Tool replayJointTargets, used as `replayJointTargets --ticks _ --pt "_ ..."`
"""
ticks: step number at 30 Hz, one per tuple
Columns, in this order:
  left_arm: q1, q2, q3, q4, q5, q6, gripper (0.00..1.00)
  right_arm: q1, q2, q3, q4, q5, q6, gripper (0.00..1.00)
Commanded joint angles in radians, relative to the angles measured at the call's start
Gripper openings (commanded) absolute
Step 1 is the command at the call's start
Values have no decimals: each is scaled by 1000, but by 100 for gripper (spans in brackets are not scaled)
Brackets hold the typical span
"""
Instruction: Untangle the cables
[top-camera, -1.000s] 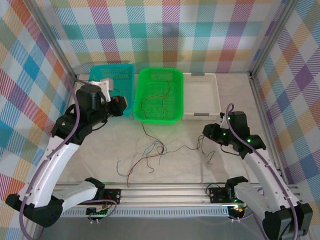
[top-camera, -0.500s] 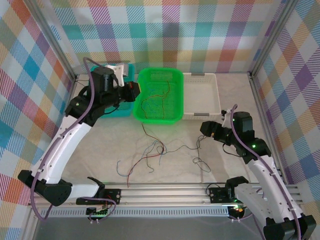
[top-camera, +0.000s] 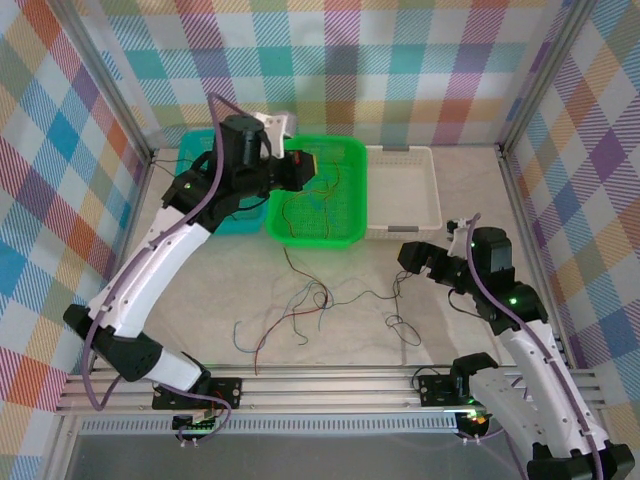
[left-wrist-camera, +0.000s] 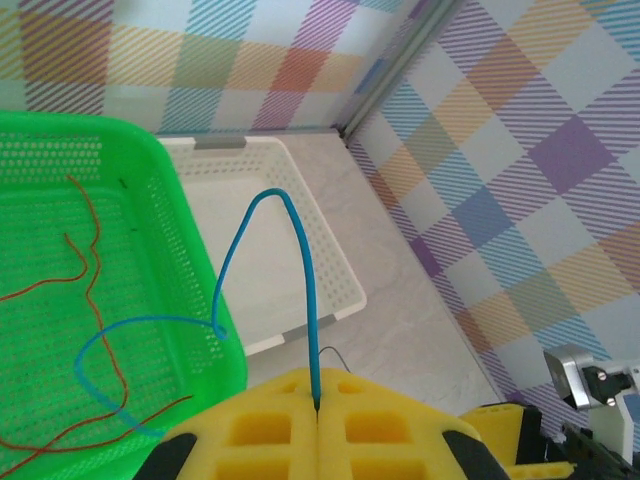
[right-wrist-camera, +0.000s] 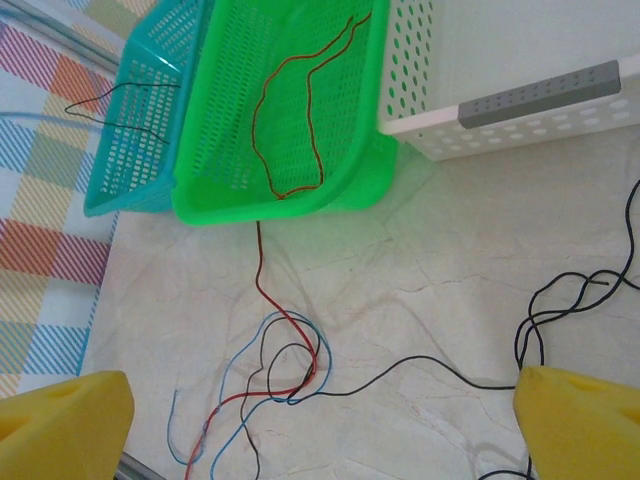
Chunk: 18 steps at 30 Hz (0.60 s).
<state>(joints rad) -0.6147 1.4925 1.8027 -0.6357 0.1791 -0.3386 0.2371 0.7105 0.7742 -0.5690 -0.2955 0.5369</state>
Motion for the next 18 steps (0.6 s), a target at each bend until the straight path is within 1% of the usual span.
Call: replayJointTargets --ticks 1,6,9,13,18 --pt "-27 30 54 -1 7 38 0 7 -31 1 -9 10 -19 100" --pt "-34 40 52 4 0 44 0 7 -59 1 -31 19 -35 100" --pt "-37 53 56 17 21 43 0 7 -71 -4 -34 15 -37 100" --pt "-56 102 99 33 52 44 0 7 -89 -11 -22 -4 -39 100" --pt "-84 200 178 71 97 52 0 7 -171 -41 6 -5 -45 100"
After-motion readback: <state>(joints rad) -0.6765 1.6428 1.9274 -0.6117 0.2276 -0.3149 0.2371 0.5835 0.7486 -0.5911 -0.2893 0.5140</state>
